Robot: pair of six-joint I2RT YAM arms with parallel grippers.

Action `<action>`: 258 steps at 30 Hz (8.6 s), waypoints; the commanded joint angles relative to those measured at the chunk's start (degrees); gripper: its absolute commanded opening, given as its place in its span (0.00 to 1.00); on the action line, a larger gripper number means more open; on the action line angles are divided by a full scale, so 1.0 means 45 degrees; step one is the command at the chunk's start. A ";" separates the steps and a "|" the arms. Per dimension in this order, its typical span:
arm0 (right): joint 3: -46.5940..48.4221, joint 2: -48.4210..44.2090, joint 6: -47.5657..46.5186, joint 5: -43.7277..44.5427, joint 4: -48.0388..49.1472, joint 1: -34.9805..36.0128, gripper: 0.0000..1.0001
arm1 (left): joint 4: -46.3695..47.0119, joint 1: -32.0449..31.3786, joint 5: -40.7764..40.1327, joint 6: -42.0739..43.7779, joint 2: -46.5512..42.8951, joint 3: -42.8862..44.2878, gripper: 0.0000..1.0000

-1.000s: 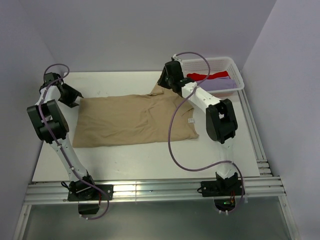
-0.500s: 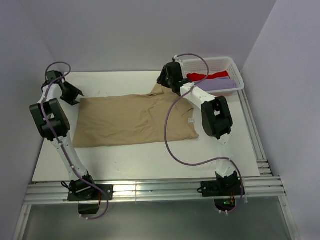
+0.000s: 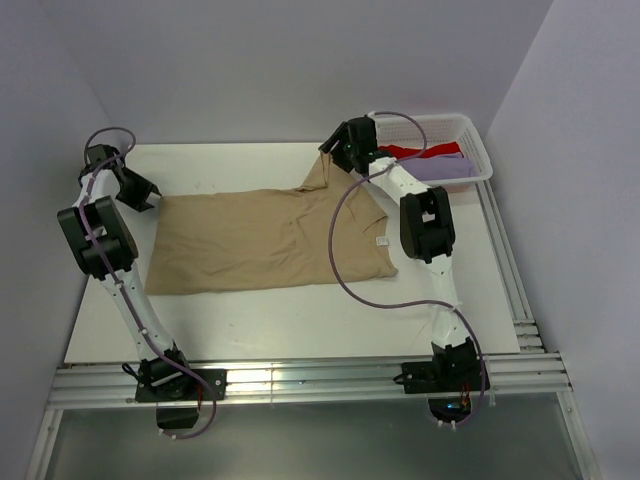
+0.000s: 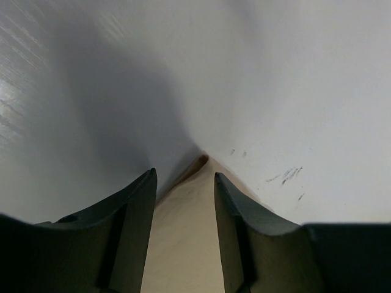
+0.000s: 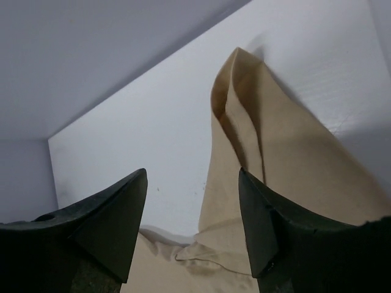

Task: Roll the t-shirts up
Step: Fold the tshirt

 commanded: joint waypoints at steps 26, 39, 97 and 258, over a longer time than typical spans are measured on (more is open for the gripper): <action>0.1280 0.0501 0.0291 0.2051 -0.0937 0.0390 0.69 | 0.0154 -0.0566 -0.0491 0.0517 0.1056 0.0743 0.45; 0.1492 0.0227 -0.0314 0.2812 -0.1735 0.0468 0.67 | -0.0354 -0.0821 -0.1195 0.0693 0.1349 0.1095 0.10; -0.0243 -0.1491 -0.1759 0.2852 -0.2735 0.1562 0.00 | -0.0471 -0.0821 -0.1429 0.0849 -0.0643 0.0178 0.00; -0.3545 -0.2331 -0.4103 0.1055 -0.2656 -0.0098 0.32 | -0.0471 -0.0899 -0.1254 0.0888 -0.0760 0.0217 0.00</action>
